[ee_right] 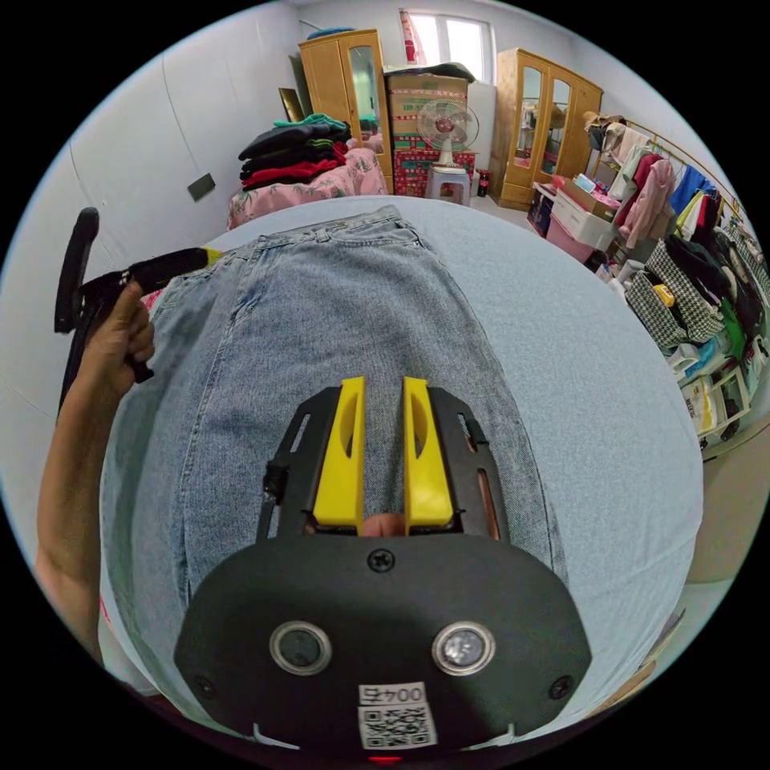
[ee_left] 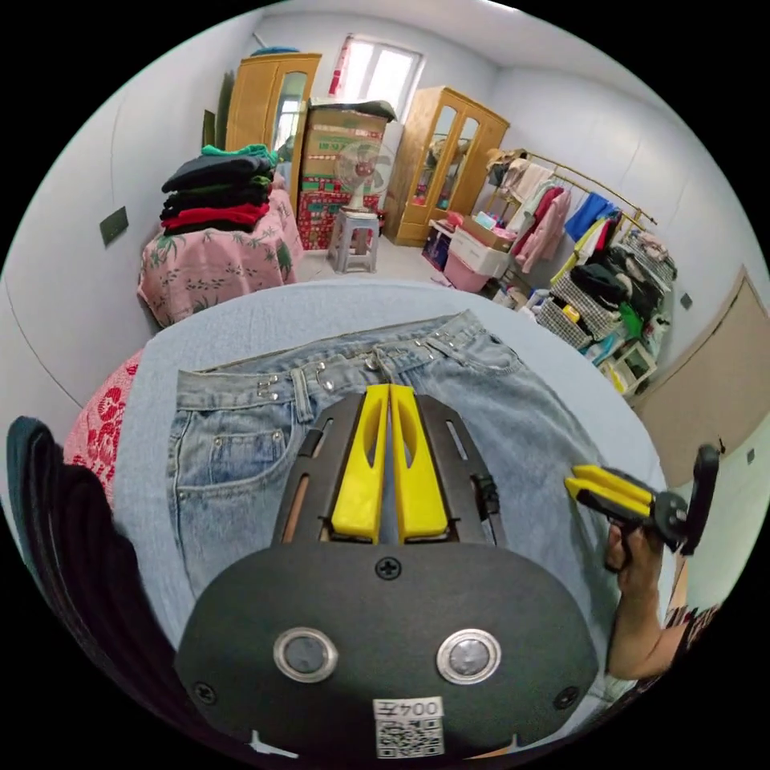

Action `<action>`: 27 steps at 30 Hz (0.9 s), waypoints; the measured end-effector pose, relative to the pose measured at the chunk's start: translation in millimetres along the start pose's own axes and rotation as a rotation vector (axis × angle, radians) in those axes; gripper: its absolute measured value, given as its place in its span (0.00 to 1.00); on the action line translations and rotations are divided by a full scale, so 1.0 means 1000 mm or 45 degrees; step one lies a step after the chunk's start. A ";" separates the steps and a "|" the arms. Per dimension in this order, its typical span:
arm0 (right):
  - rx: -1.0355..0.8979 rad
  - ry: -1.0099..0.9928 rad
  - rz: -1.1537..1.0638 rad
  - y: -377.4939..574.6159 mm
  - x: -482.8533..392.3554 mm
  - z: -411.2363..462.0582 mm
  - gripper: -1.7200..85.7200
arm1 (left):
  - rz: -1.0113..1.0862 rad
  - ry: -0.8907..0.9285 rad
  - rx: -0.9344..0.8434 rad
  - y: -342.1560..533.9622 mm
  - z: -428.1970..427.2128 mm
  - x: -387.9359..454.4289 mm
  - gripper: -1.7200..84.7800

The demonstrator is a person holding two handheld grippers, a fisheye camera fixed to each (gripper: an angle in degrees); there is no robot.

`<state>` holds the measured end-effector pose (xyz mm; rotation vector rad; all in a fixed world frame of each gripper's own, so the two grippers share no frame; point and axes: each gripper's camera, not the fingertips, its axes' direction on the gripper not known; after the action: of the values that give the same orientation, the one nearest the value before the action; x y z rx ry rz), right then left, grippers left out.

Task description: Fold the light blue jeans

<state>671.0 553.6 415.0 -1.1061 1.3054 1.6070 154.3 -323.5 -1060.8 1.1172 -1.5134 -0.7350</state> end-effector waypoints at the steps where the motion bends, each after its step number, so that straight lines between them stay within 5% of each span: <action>1: 0.000 0.002 -0.001 0.001 0.001 0.002 0.11 | 0.052 -0.030 -0.071 0.011 0.007 0.006 0.02; 3: -0.002 0.018 -0.007 0.008 0.002 0.009 0.11 | 0.107 -0.094 -0.215 0.026 0.028 0.009 0.02; 12: -0.002 0.011 -0.004 0.037 0.017 0.037 0.11 | 0.083 0.000 -0.156 0.099 0.005 0.000 0.02; 17: -0.006 0.047 -0.018 0.056 0.023 0.053 0.11 | 0.169 0.087 -0.155 0.250 -0.081 0.039 0.02; 22: -0.010 0.096 -0.039 0.078 0.028 0.071 0.11 | -0.254 0.033 -0.312 0.458 -0.151 0.072 0.02; 27: -0.011 0.087 -0.037 0.106 0.043 0.091 0.11 | -0.225 -0.049 -0.218 0.539 -0.163 0.099 0.02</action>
<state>544.3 626.0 416.6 -1.1893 1.3209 1.5673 167.9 -197.7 -503.7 1.1209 -1.3666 -0.9935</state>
